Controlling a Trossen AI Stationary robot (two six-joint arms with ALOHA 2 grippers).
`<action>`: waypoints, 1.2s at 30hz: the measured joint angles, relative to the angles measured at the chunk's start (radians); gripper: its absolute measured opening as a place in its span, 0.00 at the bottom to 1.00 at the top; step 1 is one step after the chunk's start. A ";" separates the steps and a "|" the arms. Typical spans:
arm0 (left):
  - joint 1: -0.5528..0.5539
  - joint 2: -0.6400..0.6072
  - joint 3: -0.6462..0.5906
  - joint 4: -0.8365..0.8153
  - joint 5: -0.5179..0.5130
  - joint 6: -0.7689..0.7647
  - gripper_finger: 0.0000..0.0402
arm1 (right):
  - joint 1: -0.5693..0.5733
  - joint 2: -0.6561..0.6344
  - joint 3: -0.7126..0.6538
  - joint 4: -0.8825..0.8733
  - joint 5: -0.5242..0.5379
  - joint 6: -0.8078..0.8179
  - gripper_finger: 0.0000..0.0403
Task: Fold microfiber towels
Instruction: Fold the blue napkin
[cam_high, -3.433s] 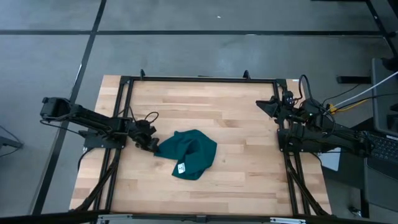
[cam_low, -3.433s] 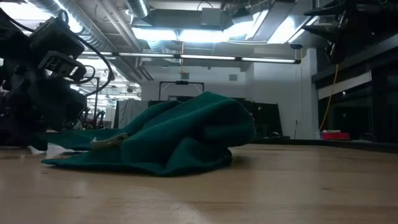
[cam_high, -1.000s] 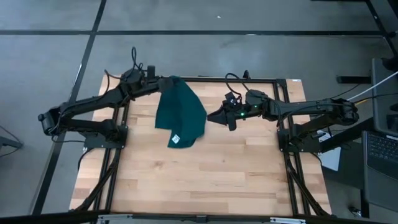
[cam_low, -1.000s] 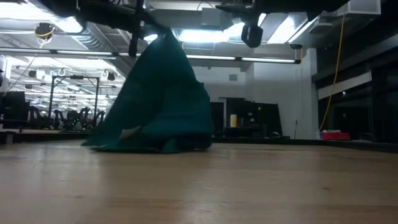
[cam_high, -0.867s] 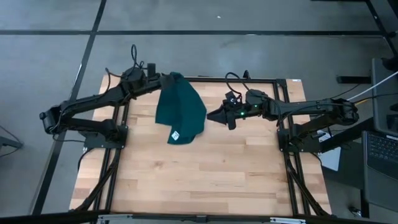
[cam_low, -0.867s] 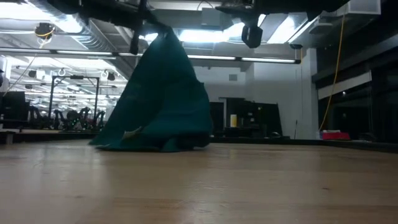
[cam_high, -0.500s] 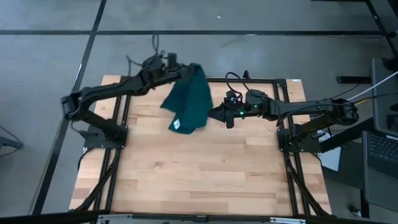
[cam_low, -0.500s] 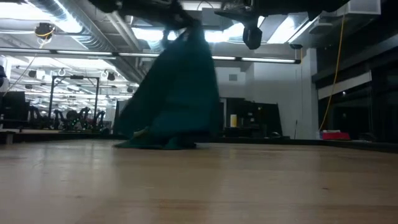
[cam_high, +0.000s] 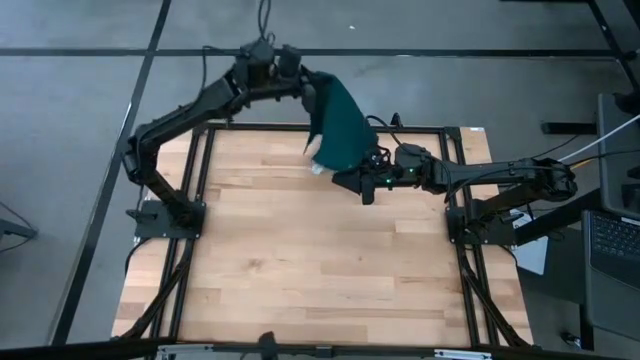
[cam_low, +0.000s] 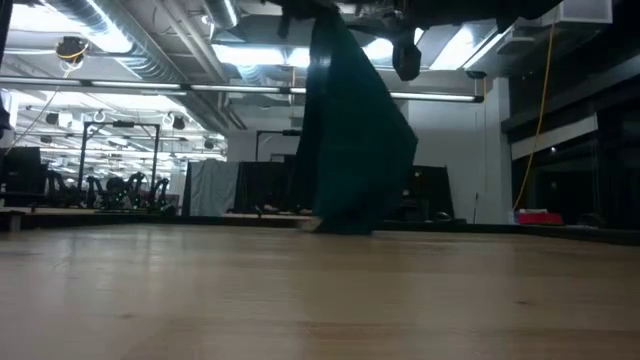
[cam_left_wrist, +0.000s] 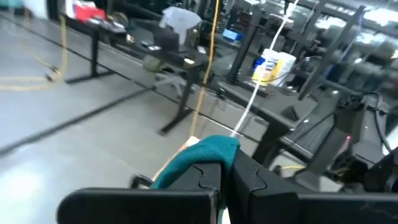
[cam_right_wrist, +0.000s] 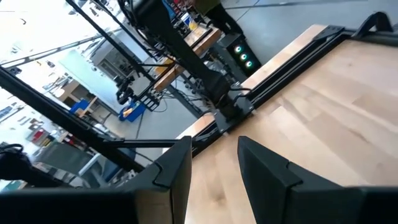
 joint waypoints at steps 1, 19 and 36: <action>0.003 0.000 0.030 -0.033 -0.011 0.019 0.00 | 0.000 0.000 0.000 0.000 0.007 -0.004 0.33; 0.014 -0.212 0.203 -0.742 -0.077 0.145 0.00 | -0.003 0.000 0.000 0.000 0.009 -0.014 0.34; -0.037 -0.590 0.204 -1.204 -0.189 -0.267 0.00 | -0.045 0.000 0.000 0.027 -0.073 0.006 0.34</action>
